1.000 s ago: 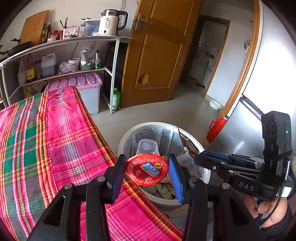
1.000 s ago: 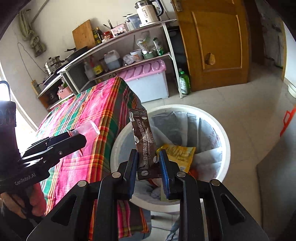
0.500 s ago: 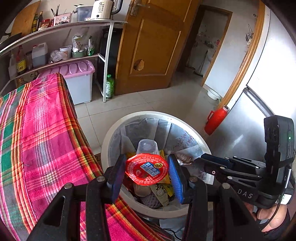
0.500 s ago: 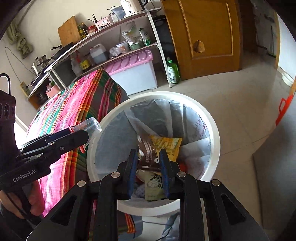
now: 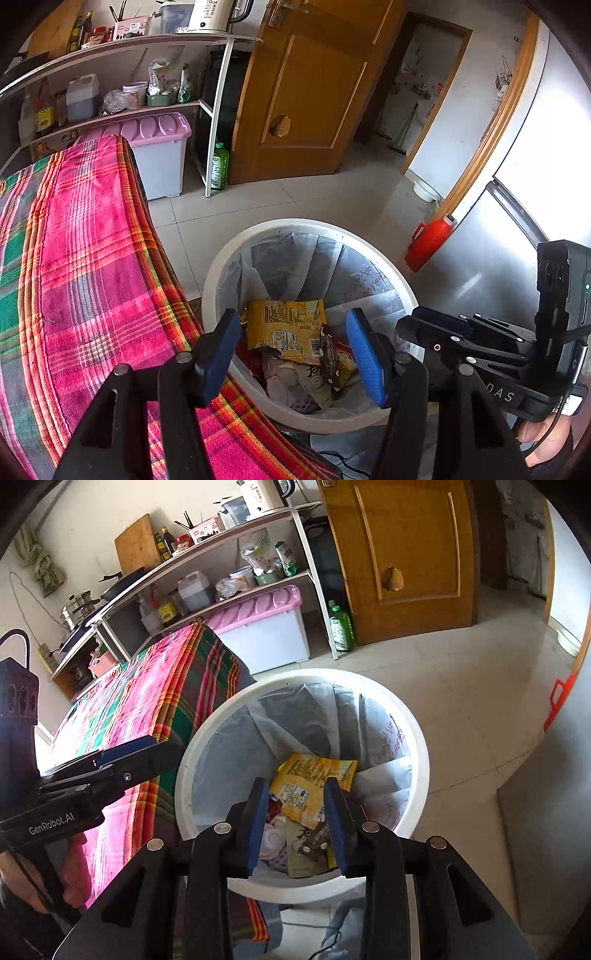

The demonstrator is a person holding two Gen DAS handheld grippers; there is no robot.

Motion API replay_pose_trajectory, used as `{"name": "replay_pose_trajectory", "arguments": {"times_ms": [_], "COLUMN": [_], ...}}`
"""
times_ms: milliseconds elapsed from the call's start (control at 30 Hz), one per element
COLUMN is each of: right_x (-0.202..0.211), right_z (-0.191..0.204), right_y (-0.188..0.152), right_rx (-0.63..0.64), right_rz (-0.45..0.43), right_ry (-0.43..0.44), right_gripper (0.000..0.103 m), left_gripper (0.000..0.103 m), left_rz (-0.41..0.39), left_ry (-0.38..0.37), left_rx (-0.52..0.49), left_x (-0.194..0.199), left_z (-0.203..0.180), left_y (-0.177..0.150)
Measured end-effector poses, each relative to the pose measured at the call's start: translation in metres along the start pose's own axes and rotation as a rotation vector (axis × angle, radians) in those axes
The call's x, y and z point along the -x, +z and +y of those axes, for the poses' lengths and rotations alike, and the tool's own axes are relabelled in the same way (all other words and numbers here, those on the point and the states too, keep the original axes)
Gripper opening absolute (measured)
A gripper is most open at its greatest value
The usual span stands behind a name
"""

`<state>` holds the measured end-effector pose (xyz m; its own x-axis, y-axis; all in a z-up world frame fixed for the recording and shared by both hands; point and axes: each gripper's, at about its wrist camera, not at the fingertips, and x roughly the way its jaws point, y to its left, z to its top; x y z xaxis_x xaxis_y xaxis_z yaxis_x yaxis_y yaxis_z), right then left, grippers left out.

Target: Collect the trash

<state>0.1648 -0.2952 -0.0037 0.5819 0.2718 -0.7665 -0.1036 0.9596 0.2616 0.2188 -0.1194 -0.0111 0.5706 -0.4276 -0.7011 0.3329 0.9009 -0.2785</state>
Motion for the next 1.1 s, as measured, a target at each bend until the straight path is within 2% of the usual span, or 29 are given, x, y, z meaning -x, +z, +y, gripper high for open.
{"name": "replay_pose_trajectory", "arguments": {"times_ms": [500,800,1100], "right_x": [0.051,0.066,0.084], "right_z": [0.048,0.08,0.098], "right_y": [-0.017,-0.044,-0.071], "right_rx": [0.085,0.142,0.179], "right_rz": [-0.101,-0.115,-0.144], "right_ry": [0.003,0.022,0.017], "right_gripper": [0.032,0.032,0.038], "left_gripper": [0.062,0.062,0.062], "left_rz": [-0.132,-0.178,-0.196], "left_ry": [0.064,0.108,0.145], "left_rx": [-0.02,-0.01,-0.006], "left_x": [0.074,0.109,0.131], "left_z": [-0.002,0.005,0.007], "left_y": [-0.026,-0.052,-0.08]}}
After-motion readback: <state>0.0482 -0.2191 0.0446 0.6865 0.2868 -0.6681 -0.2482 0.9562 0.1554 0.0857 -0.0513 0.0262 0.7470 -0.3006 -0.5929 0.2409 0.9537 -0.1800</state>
